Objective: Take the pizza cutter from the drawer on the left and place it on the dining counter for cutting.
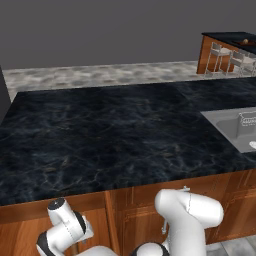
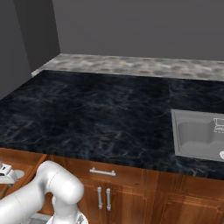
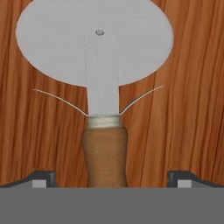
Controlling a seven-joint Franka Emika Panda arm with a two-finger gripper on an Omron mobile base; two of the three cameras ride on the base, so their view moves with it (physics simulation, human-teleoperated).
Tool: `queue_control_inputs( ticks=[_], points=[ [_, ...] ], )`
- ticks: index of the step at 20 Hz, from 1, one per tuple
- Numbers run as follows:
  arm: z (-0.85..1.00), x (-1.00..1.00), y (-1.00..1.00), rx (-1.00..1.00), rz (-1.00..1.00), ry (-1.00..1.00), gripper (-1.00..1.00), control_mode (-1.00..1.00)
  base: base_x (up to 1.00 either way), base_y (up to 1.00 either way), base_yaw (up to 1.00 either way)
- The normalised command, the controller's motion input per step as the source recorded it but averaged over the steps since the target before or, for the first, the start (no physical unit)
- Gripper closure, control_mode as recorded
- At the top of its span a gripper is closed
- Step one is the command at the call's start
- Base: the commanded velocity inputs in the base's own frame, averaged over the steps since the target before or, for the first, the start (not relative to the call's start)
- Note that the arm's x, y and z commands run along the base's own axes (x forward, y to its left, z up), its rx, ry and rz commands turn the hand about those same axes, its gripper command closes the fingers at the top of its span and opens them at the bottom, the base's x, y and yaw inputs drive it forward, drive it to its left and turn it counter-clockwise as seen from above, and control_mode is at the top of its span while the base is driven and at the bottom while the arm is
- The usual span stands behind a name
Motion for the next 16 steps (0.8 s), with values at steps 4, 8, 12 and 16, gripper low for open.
queue_control_inputs(
  ticks=[4,8,12,16],
  points=[
    [-0.29,0.00,0.00,0.00,0.01,0.00,-1.00,-1.00,0.00,0.00,0.00],
    [-0.26,0.00,0.00,0.00,0.01,0.00,-1.00,-1.00,0.00,0.00,0.00],
    [-0.19,0.00,0.00,0.00,0.02,0.00,-1.00,-1.00,0.00,0.00,0.00],
    [0.00,0.00,0.00,0.00,0.00,0.00,-1.00,-1.00,0.00,0.00,0.00]
  ],
)
